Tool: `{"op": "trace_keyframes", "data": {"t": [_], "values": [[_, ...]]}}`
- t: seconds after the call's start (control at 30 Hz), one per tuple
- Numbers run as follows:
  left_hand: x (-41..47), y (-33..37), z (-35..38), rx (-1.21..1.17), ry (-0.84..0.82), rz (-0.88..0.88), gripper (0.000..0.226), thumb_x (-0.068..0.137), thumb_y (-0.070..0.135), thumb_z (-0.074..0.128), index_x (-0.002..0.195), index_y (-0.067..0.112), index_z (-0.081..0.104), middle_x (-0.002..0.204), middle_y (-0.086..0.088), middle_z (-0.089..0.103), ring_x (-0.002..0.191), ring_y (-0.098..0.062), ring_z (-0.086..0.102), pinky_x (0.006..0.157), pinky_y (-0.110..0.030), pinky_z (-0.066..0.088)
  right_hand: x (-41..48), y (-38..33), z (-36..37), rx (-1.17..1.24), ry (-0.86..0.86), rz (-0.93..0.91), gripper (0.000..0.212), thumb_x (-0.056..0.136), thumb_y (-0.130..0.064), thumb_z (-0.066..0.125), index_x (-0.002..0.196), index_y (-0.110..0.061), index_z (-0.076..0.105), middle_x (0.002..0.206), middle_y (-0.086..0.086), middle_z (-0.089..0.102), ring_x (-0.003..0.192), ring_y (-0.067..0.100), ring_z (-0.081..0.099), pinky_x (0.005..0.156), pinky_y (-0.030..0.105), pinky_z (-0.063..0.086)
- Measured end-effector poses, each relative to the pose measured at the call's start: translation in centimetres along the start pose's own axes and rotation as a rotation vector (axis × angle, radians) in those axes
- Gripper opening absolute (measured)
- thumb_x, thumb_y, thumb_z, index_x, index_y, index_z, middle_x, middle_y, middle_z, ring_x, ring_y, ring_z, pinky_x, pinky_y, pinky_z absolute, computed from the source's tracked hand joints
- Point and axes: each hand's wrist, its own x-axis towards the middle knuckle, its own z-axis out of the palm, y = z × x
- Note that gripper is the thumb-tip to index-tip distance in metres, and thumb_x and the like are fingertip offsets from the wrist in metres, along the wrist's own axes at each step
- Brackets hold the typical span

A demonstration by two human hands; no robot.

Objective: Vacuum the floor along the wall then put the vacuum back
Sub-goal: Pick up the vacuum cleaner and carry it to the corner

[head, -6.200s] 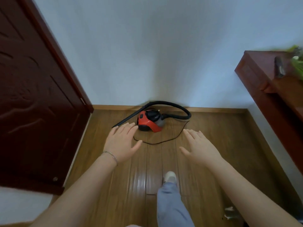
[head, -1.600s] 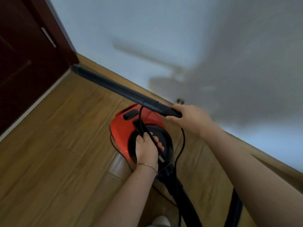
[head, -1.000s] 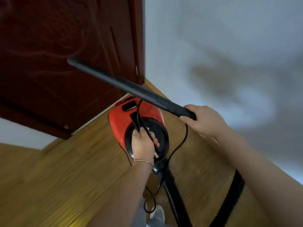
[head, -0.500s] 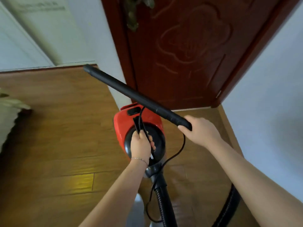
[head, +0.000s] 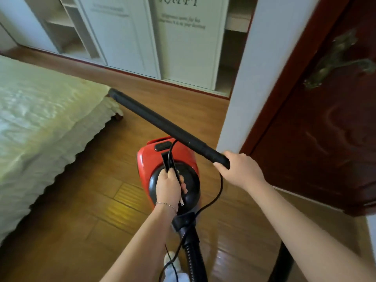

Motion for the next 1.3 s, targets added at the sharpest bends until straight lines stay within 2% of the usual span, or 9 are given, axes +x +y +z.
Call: {"op": "trace_keyframes", "data": {"t": [0.07, 0.17, 0.33, 0.53, 0.77, 0.93, 1.07, 1.3], "values": [[3.1, 2.7, -1.9, -0.021, 0.02, 0.008, 0.018, 0.095, 0.015, 0.032, 0.086, 0.01, 0.047, 0.061, -0.003, 0.046, 0.044, -0.015, 0.04, 0.041, -0.026, 0.037, 4.3, -2.7, -0.6, -0.021, 0.02, -0.043, 0.035, 0.092, -0.05, 0.046, 0.111, -0.022, 0.05, 0.082, -0.004, 0.061, 0.068, 0.018, 0.06, 0.052, 0.028, 0.047], [7.2, 6.5, -4.0, -0.045, 0.049, 0.027, 0.019, 0.096, 0.014, 0.031, 0.087, 0.008, 0.047, 0.06, -0.004, 0.045, 0.043, -0.015, 0.04, 0.04, -0.026, 0.037, 10.2, -6.3, -1.7, -0.053, 0.048, -0.116, 0.033, 0.091, -0.052, 0.046, 0.112, -0.027, 0.049, 0.081, -0.005, 0.061, 0.066, 0.017, 0.06, 0.056, 0.031, 0.053], [13.9, 11.7, -6.1, -0.086, 0.084, 0.048, 0.02, 0.097, 0.015, 0.032, 0.09, 0.008, 0.049, 0.061, -0.004, 0.046, 0.046, -0.016, 0.041, 0.045, -0.028, 0.039, 18.9, -10.8, -3.2, -0.079, 0.072, -0.193, 0.032, 0.091, -0.051, 0.046, 0.113, -0.028, 0.05, 0.078, -0.006, 0.06, 0.062, 0.014, 0.059, 0.054, 0.029, 0.053], [23.1, 16.7, -5.6, -0.112, 0.106, 0.089, 0.021, 0.097, 0.016, 0.032, 0.086, 0.009, 0.048, 0.06, -0.002, 0.045, 0.044, -0.015, 0.04, 0.042, -0.027, 0.038, 29.9, -13.2, -4.2, -0.092, 0.107, -0.28, 0.036, 0.092, -0.051, 0.045, 0.12, -0.029, 0.051, 0.08, -0.005, 0.064, 0.061, 0.014, 0.061, 0.055, 0.032, 0.057], [35.2, 24.4, -2.8, -0.174, 0.166, 0.066, 0.023, 0.098, 0.015, 0.032, 0.083, 0.009, 0.047, 0.058, -0.002, 0.045, 0.042, -0.014, 0.039, 0.042, -0.027, 0.037, 45.7, -15.1, -7.1, -0.15, 0.117, -0.373, 0.031, 0.091, -0.051, 0.047, 0.113, -0.031, 0.056, 0.075, -0.006, 0.063, 0.06, 0.014, 0.06, 0.048, 0.023, 0.048], [43.4, 29.3, -2.0, -0.22, 0.183, 0.05, 0.023, 0.098, 0.016, 0.031, 0.083, 0.01, 0.047, 0.058, -0.002, 0.044, 0.042, -0.014, 0.039, 0.042, -0.027, 0.038, 56.3, -17.4, -8.2, -0.178, 0.112, -0.412, 0.028, 0.09, -0.05, 0.048, 0.108, -0.031, 0.056, 0.068, -0.007, 0.057, 0.058, 0.015, 0.057, 0.05, 0.027, 0.05], [50.6, 32.5, -1.7, -0.242, 0.163, 0.029, 0.022, 0.098, 0.016, 0.031, 0.083, 0.01, 0.046, 0.058, -0.001, 0.044, 0.042, -0.013, 0.04, 0.041, -0.026, 0.038, 64.8, -19.3, -7.9, -0.158, 0.09, -0.441, 0.03, 0.089, -0.049, 0.05, 0.111, -0.03, 0.058, 0.071, -0.006, 0.062, 0.058, 0.015, 0.059, 0.053, 0.032, 0.055], [66.9, 40.4, -3.4, -0.298, 0.145, -0.022, 0.022, 0.098, 0.014, 0.032, 0.082, 0.011, 0.046, 0.059, -0.002, 0.045, 0.042, -0.013, 0.04, 0.042, -0.025, 0.038, 81.5, -24.4, -8.2, -0.193, 0.082, -0.413, 0.023, 0.09, -0.047, 0.051, 0.103, -0.031, 0.061, 0.069, -0.006, 0.062, 0.059, 0.016, 0.058, 0.047, 0.022, 0.039]]}}
